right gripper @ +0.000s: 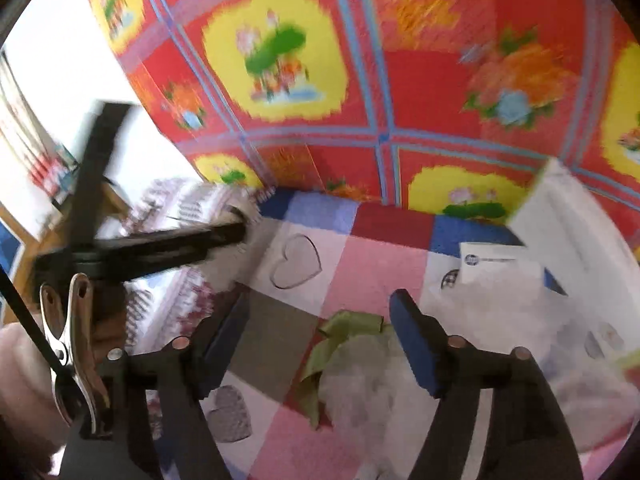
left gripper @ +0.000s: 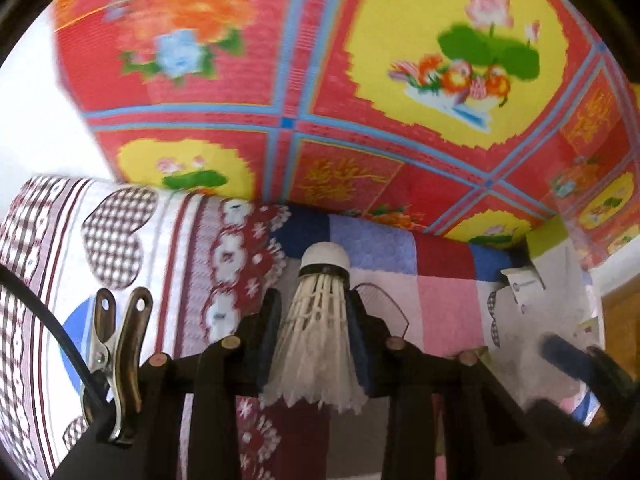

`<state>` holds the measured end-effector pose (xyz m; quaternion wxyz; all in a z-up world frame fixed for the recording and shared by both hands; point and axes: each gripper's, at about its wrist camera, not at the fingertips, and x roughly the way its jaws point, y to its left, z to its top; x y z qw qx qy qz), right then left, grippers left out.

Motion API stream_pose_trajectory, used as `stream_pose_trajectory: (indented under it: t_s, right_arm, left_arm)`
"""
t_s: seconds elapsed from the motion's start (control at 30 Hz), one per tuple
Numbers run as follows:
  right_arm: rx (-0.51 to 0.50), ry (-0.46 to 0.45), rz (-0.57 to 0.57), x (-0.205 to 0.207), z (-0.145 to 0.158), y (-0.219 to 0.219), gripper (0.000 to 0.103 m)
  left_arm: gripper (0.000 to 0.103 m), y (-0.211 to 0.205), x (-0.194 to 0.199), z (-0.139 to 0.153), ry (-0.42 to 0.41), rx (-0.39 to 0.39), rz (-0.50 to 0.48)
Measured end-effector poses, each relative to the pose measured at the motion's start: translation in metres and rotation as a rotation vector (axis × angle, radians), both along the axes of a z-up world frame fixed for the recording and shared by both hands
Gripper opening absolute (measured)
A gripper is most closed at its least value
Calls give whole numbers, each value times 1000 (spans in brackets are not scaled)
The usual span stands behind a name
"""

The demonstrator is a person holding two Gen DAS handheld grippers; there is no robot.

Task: Collect trash
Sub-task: 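Close the left gripper on the shuttlecock while the right grasps the green ribbon, then carry the shuttlecock in the left gripper while the right carries the ribbon to the red bucket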

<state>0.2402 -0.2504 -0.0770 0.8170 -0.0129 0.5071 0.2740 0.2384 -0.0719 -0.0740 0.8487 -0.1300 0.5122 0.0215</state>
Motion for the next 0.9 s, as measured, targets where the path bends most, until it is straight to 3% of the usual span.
stream_pose_trajectory:
  t_s: [0.23,0.43,0.47,0.57,0.7,0.8,0.9]
  right_arm:
    - [-152,23,59,-3,-23,10,74]
    - [-274,48,108,-5,-36,22,74]
    - [-285,50,112,-4,-38,24,70]
    - [-303,33,130,-8,-40,26,46]
    - [-251,39,131,-13,-31,22,20]
    - [-180,49,114,-18,-23,18,12]
    - [-103,15,118,-32,-2,11,11]
  left_arm:
    - [33,23,-36,23,-21,-30,59]
    - [34,33,-46,24,-30,-40,79]
    - [34,33,-48,24,-31,-42,81]
    - [34,32,-54,24,-35,-48,92]
    - [34,34,-67,30,-44,-49,107]
    - [34,34,-80,36,-51,-45,126]
    - [34,36,-91,40,-57,-44,143]
